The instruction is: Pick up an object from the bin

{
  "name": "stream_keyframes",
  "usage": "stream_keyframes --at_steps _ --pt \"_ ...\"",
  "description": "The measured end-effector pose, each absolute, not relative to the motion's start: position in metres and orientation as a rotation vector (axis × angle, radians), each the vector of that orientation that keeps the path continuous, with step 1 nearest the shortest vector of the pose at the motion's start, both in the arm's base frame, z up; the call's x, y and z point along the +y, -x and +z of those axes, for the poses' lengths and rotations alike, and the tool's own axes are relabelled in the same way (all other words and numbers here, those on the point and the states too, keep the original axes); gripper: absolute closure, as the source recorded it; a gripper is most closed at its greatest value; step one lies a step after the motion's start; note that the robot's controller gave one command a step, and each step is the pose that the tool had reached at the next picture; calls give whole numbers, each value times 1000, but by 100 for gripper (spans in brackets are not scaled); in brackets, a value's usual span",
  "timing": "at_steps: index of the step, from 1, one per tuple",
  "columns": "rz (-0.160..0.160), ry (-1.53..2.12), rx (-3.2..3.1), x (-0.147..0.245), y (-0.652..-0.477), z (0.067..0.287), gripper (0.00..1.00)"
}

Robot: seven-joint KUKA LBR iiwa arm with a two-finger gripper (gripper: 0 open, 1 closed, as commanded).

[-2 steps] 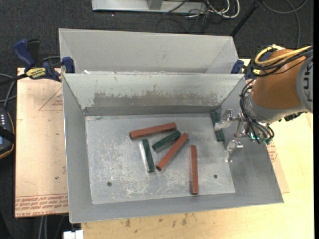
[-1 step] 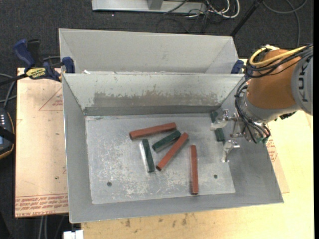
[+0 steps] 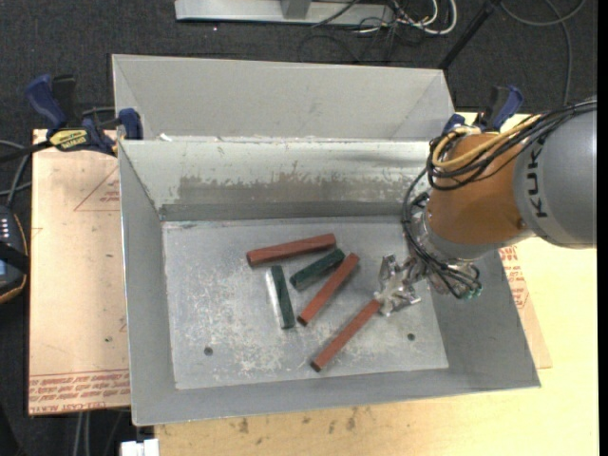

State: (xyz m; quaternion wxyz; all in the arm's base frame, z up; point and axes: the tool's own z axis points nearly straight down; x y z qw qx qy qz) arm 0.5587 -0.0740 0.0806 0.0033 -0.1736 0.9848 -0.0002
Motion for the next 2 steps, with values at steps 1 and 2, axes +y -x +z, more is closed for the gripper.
stream_keyframes --at_steps 1,2 --pt "-1 544 3093 -75 -558 80 0" --pt "-1 544 3091 -75 -558 80 0"
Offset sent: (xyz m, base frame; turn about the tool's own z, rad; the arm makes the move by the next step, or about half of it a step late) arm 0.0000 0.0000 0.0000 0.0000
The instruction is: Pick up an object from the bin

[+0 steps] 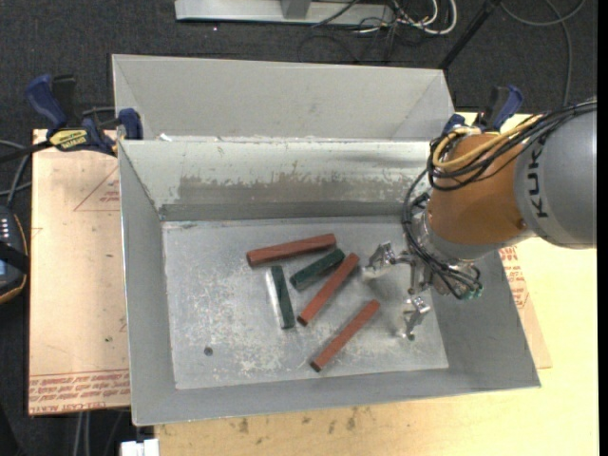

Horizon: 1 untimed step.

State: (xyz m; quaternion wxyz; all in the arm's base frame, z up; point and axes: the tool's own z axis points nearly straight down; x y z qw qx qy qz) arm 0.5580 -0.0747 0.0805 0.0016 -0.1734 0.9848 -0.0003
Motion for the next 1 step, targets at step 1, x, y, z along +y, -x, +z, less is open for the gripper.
stream_keyframes --at_steps 1 --pt "-12 861 2992 -2 -523 81 100"
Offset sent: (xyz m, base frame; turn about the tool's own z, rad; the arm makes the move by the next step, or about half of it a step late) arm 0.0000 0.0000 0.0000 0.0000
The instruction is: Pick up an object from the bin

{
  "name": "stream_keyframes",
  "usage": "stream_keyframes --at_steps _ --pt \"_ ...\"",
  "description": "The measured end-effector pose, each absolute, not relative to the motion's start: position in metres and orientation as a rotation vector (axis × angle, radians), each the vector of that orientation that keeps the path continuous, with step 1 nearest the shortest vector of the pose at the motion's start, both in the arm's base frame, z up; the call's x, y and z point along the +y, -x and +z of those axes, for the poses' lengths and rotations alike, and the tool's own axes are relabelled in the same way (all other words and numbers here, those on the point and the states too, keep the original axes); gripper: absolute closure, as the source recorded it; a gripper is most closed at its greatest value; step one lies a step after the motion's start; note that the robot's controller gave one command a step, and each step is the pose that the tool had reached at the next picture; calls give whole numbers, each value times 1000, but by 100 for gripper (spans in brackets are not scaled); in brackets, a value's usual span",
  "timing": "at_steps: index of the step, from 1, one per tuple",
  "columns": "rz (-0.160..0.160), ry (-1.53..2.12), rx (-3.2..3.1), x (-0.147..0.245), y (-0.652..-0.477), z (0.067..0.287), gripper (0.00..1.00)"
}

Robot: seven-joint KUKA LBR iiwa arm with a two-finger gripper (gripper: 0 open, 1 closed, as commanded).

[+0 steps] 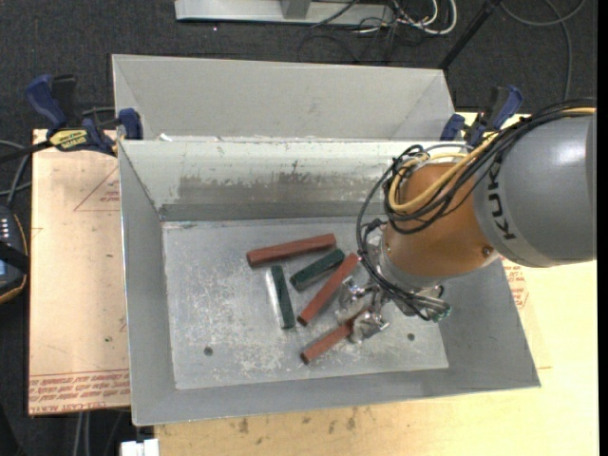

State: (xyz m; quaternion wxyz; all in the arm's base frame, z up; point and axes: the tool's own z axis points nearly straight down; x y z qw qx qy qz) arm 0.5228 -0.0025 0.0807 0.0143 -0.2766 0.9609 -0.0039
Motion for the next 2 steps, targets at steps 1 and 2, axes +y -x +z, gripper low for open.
stream_keyframes --at_steps 1,2 --pt "-12 862 2991 -2 -523 81 100" --pt "2 864 3020 15 -518 270 100"
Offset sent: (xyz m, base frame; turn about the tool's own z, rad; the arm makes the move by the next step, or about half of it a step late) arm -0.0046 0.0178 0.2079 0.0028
